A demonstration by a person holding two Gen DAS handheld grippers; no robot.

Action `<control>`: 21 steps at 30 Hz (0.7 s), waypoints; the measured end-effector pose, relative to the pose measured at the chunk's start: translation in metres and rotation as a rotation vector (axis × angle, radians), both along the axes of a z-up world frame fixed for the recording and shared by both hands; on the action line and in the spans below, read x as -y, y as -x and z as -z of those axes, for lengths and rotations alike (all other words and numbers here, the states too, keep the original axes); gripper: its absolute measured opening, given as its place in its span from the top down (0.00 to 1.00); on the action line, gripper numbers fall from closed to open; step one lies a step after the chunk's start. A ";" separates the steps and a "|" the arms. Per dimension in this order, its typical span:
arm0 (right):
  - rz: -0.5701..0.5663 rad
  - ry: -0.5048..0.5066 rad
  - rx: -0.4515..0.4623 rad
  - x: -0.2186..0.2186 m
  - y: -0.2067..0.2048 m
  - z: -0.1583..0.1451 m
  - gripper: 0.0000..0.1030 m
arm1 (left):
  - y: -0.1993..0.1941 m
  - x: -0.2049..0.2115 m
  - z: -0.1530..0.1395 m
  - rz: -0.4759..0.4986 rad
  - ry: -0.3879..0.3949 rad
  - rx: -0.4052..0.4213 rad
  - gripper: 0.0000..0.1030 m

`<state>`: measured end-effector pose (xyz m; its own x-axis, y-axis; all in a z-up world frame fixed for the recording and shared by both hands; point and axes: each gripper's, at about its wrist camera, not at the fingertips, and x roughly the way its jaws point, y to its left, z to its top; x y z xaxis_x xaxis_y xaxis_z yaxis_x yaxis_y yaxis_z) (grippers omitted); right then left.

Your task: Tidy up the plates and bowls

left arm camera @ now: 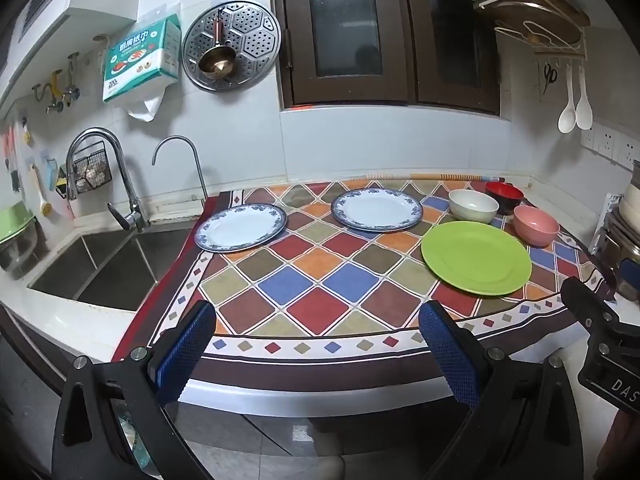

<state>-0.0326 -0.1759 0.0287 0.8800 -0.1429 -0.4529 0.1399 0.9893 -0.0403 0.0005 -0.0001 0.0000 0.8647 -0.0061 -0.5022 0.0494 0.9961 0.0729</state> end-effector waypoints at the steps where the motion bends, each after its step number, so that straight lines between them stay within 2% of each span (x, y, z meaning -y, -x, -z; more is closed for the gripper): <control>1: 0.001 -0.001 0.000 0.000 0.000 0.000 0.01 | 0.000 0.000 0.000 0.001 0.000 0.002 0.00; 21: 0.007 0.001 0.004 0.004 0.003 0.000 0.01 | 0.003 0.001 -0.005 -0.004 -0.002 0.018 0.00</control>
<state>-0.0357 -0.1803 0.0284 0.8809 -0.1495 -0.4491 0.1469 0.9883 -0.0408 -0.0027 -0.0006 0.0051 0.8737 -0.0021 -0.4865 0.0443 0.9962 0.0753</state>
